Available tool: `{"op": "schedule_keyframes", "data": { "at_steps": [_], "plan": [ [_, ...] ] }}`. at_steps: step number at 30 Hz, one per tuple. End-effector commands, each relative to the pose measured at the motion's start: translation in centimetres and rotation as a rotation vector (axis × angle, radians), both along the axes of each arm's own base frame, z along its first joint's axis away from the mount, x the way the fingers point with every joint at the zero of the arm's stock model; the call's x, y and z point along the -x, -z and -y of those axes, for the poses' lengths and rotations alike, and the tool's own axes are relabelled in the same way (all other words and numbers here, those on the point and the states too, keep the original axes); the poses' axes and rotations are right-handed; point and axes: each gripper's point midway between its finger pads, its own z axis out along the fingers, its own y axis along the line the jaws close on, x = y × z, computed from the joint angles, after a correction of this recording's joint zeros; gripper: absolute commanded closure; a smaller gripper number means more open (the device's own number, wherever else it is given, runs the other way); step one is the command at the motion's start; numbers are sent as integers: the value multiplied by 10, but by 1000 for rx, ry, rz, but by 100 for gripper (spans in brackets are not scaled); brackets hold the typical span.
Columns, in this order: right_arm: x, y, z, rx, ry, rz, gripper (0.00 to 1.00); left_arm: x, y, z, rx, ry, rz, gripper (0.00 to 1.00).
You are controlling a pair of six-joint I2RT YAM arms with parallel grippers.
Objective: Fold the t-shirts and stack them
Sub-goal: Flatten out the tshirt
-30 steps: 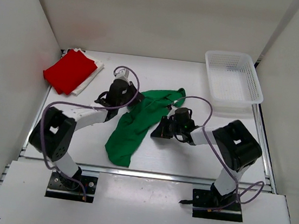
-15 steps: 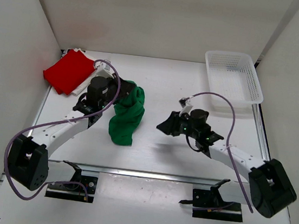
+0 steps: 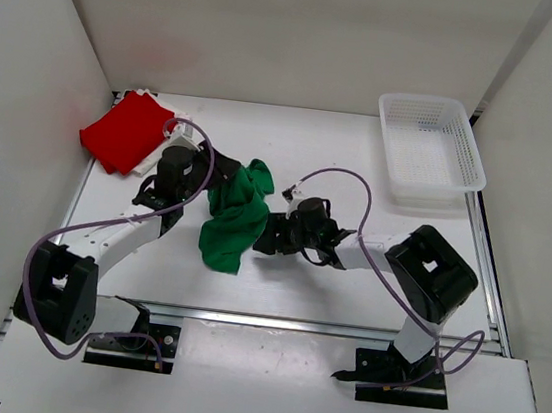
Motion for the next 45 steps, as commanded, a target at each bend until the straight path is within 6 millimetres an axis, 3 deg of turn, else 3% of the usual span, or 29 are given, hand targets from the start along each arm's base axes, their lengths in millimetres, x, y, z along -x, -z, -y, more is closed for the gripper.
{"op": "schedule_keyframes", "data": {
  "at_steps": [1,5,6,8,11,16,19,20,28,33,35,36,38,45],
  "plan": [
    [-42,-10,-9,-7,87,120,41,-2,18,-16,-21,-32,-30,54],
    [-65,1,-27,-18,66,89,41,1,38,-37,1,-82,-66,52],
    [-62,8,-32,-31,42,56,43,1,44,-44,-5,-103,-85,53],
    [-70,1,-37,-89,47,26,73,3,50,-51,-16,-125,-94,53],
    [-75,-10,-31,-109,70,48,100,8,60,-67,-24,-168,-108,54],
    [-76,-36,13,-76,137,113,100,17,71,-105,-56,-285,-118,53],
    [-72,-53,39,-71,159,113,100,22,80,-113,-61,-306,-138,50],
    [-73,-48,49,-62,173,99,100,23,90,-113,-75,-302,-165,51],
    [-65,-46,73,-68,193,84,100,34,146,-112,-53,-299,-315,43],
    [-57,-41,69,-61,164,75,100,14,162,-104,-58,-283,-351,43],
    [-57,-39,74,-53,174,74,100,-5,164,-102,-92,-292,-357,42],
    [-56,-44,72,-67,167,83,100,-13,160,-97,-104,-280,-351,43],
    [-55,-45,74,-70,171,85,100,-17,175,-91,-130,-261,-396,45],
    [-55,-57,76,-88,178,106,100,-30,183,-93,-165,-266,-412,87]
  ]
}}
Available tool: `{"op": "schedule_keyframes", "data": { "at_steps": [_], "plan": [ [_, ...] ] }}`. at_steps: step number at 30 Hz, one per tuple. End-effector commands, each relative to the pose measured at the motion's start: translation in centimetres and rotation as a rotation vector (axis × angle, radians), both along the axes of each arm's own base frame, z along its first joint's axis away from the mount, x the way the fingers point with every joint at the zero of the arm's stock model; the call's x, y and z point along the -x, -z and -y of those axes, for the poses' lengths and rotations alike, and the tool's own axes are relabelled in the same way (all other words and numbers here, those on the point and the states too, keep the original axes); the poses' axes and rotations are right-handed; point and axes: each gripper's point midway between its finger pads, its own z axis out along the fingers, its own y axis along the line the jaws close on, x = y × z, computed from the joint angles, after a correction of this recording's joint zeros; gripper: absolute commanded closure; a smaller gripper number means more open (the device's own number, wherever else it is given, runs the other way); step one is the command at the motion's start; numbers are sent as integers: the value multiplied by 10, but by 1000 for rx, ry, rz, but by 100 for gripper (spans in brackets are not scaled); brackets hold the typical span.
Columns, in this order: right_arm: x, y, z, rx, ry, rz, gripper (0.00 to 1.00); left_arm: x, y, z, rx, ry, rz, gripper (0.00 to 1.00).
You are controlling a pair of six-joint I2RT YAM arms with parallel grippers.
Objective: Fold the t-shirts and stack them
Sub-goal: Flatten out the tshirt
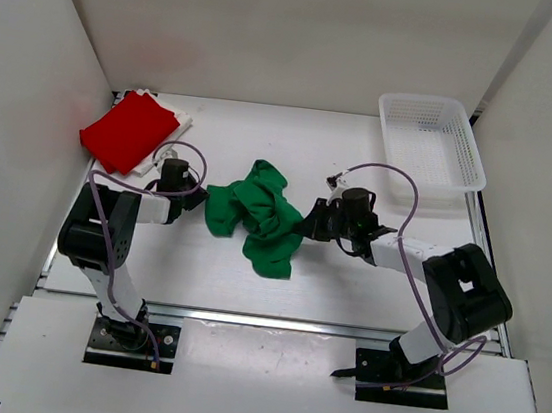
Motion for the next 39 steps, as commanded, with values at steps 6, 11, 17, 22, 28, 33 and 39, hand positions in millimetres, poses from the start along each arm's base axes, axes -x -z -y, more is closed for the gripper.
{"op": "schedule_keyframes", "data": {
  "at_steps": [6,11,17,22,28,33,39],
  "plan": [
    [-17,-59,-1,-81,10,147,100,-11,-48,8,14,14,105,100],
    [-16,-71,5,-84,24,172,100,-15,-73,0,-33,-7,156,100],
    [-16,-69,14,-86,37,169,100,-20,-51,-9,-128,17,62,100],
    [-16,-65,25,-67,74,166,100,-4,-54,-14,-77,-8,101,100],
    [-36,-122,25,-65,88,260,100,-17,-157,-10,15,-12,323,100],
    [-36,-155,15,-105,43,286,100,-22,-176,-8,-57,28,324,100],
    [-31,-113,22,-91,55,194,100,-15,-84,24,-143,165,108,60]
  ]
}}
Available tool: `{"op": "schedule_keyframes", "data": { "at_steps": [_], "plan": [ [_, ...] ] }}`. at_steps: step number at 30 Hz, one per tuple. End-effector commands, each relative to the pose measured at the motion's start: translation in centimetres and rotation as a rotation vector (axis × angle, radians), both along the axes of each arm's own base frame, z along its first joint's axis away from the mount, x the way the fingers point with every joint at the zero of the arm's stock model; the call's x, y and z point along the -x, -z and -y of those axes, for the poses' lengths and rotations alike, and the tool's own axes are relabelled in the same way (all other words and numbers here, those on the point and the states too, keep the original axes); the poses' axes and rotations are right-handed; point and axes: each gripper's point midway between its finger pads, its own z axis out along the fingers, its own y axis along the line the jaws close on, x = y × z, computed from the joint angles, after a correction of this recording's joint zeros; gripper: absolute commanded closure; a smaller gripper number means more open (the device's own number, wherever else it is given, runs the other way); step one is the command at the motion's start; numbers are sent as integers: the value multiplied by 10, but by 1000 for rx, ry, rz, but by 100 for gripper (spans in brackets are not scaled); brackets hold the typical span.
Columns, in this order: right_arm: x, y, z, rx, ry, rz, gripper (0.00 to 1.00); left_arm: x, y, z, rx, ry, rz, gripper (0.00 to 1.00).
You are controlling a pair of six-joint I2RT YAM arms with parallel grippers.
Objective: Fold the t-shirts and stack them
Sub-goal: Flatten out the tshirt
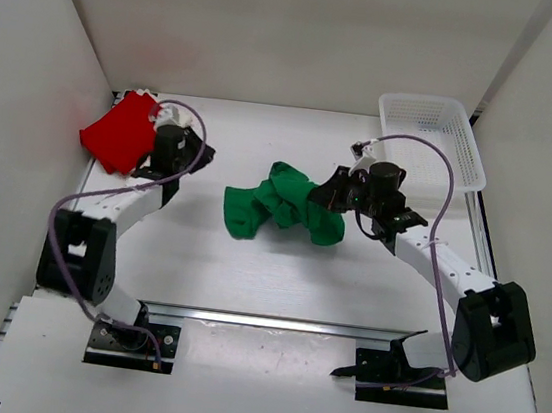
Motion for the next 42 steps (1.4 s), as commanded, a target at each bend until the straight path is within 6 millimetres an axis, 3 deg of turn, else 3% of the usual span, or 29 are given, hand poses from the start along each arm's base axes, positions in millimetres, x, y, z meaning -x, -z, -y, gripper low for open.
{"op": "schedule_keyframes", "data": {
  "at_steps": [1,3,9,12,13,17,19,21,25,27,29,30,32,33,35,36,38,39,40,42],
  "plan": [
    [2,14,5,-2,-3,-32,99,23,82,21,-118,98,-235,54],
    [0,15,9,12,13,-14,100,21,109,34,-187,135,-310,50],
    [5,24,12,2,9,-29,100,11,140,43,-252,161,-411,42],
    [6,33,16,-3,17,-44,100,8,149,51,-303,180,-447,45],
    [6,24,15,-17,11,-23,100,9,154,53,-321,189,-463,49],
    [7,24,16,-22,11,-22,100,17,162,53,-306,200,-471,75],
    [5,22,19,-28,23,-18,100,22,163,48,-293,188,-466,82],
    [5,22,21,-27,29,-23,100,22,160,46,-295,185,-461,100],
    [3,18,20,-38,32,-15,100,16,136,51,-230,173,-385,100],
    [0,11,18,-40,28,0,100,9,112,52,-191,160,-332,100],
    [-7,-2,13,-52,22,19,100,-1,63,49,-126,148,-221,100],
    [-9,-7,11,-53,18,27,100,-3,50,49,-95,142,-197,100],
    [-23,-24,2,-49,6,38,100,-12,-14,39,-20,132,-76,100],
    [-28,-29,1,-47,10,52,100,-13,-29,37,6,125,-50,100],
    [-38,-49,-7,-55,-9,68,100,-15,-96,17,77,116,73,100],
    [-43,-69,-12,-59,-15,106,100,-17,-111,1,99,86,94,100],
    [-61,-106,-20,-55,-6,184,100,-6,-173,-17,145,89,212,100],
    [-66,-97,-22,-23,-15,149,100,0,-199,-26,170,83,260,100],
    [-75,-132,-24,-38,-16,216,100,5,-218,-41,200,51,306,100],
    [-95,-163,-24,-45,-10,261,100,28,-269,-65,238,43,420,100]
  ]
}}
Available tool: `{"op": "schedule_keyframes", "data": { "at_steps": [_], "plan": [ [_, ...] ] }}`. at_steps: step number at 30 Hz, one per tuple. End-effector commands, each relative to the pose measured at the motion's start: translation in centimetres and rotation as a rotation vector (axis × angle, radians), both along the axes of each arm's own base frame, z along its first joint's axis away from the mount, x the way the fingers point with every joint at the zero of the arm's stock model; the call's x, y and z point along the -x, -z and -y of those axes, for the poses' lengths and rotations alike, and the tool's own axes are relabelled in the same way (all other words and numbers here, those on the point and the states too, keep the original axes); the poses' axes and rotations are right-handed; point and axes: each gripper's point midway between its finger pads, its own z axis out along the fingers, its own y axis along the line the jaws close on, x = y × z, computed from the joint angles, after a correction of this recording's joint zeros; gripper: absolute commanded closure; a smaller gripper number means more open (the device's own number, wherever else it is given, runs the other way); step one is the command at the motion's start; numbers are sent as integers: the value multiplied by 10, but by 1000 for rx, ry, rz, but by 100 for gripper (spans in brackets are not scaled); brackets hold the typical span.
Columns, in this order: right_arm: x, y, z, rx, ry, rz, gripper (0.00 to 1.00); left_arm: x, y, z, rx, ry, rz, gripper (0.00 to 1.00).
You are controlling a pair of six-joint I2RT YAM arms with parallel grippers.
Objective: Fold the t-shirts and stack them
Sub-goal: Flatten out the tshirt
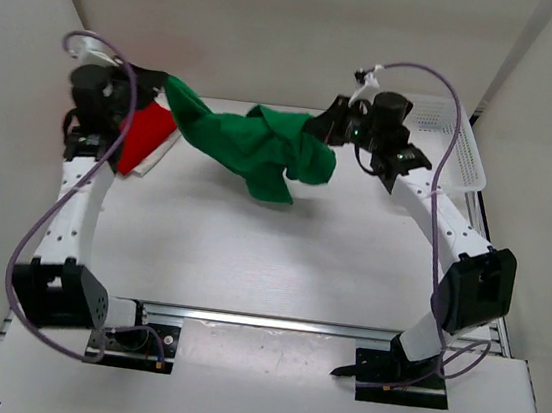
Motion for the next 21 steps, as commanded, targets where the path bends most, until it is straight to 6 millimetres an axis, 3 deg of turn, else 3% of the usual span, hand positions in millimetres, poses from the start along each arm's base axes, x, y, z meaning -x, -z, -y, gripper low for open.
{"op": "schedule_keyframes", "data": {
  "at_steps": [1,2,3,4,5,7,8,9,11,12,13,15,16,17,19,21],
  "plan": [
    [-27,-54,6,-6,12,122,100,51,-94,-20,102,38,193,100],
    [-36,-68,12,-11,32,155,97,61,-108,-20,105,42,225,100],
    [-51,-60,19,2,72,135,85,74,-126,-27,100,30,261,100],
    [-62,-40,28,24,91,76,75,88,-141,-23,98,41,298,100],
    [-66,-40,38,33,105,60,62,94,-146,-22,96,39,309,100],
    [-66,-6,55,68,141,-43,54,114,-162,7,97,103,355,100],
    [-59,-22,57,43,140,6,54,120,-155,26,119,146,351,100],
    [-45,5,51,51,116,-37,53,125,-156,35,134,166,363,100],
    [-21,10,50,61,134,5,53,126,-137,43,150,178,345,100],
    [-4,31,38,82,93,-19,58,126,-140,42,152,176,367,100],
    [10,48,35,95,69,-36,62,122,-126,42,154,177,347,100],
    [49,75,2,125,-25,-58,69,116,-110,45,172,198,315,100],
    [70,99,-15,155,-76,-80,73,109,-97,44,171,194,287,100],
    [80,111,-20,159,-97,-79,74,110,-90,57,181,237,277,100],
    [104,126,-45,178,-153,-84,72,108,-76,70,168,264,251,100],
    [117,116,-65,184,-217,-40,62,114,-63,100,159,311,231,100]
  ]
}}
